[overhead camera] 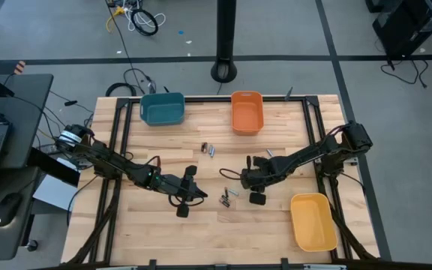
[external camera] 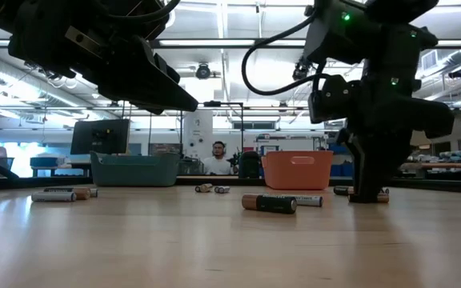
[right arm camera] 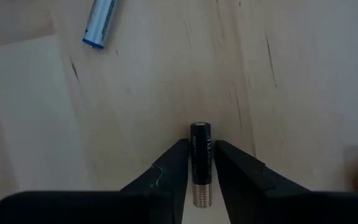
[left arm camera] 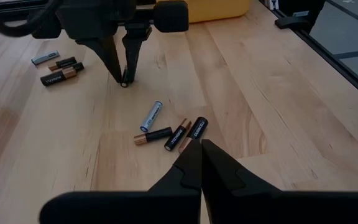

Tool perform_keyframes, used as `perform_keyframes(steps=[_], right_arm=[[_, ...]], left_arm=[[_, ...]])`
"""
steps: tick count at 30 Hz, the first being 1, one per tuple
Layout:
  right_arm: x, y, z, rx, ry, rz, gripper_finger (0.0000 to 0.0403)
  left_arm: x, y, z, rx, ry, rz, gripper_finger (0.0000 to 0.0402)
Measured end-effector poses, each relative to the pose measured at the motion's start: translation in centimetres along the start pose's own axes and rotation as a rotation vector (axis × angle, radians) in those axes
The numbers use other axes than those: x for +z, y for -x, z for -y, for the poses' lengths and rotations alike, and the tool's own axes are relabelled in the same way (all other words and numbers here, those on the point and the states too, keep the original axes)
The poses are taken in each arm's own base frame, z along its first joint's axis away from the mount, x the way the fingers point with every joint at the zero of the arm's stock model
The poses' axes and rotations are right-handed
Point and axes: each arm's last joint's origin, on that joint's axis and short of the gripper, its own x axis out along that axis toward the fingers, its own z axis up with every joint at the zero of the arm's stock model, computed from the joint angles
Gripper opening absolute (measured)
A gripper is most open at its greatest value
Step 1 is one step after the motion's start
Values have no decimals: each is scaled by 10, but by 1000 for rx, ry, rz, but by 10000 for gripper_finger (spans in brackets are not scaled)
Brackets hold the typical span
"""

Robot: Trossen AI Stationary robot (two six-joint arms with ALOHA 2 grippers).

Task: Sort batteries
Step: Put the small black battery into the orange bin

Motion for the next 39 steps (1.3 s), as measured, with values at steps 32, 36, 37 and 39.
perform_keyframes(steps=[32, 36, 37, 39], right_arm=[[22, 23, 2, 15, 40, -62, 53], [22, 24, 3, 30, 41, -67, 53], [23, 24, 4, 34, 41, -69, 53], [23, 26, 7, 40, 38, -70, 53]], left_arm=[[-2, 0, 0, 1, -3, -19, 7], [-2, 0, 0, 1, -3, -19, 7], [-2, 0, 0, 1, -3, -19, 7], [-2, 0, 0, 1, -5, -16, 7]])
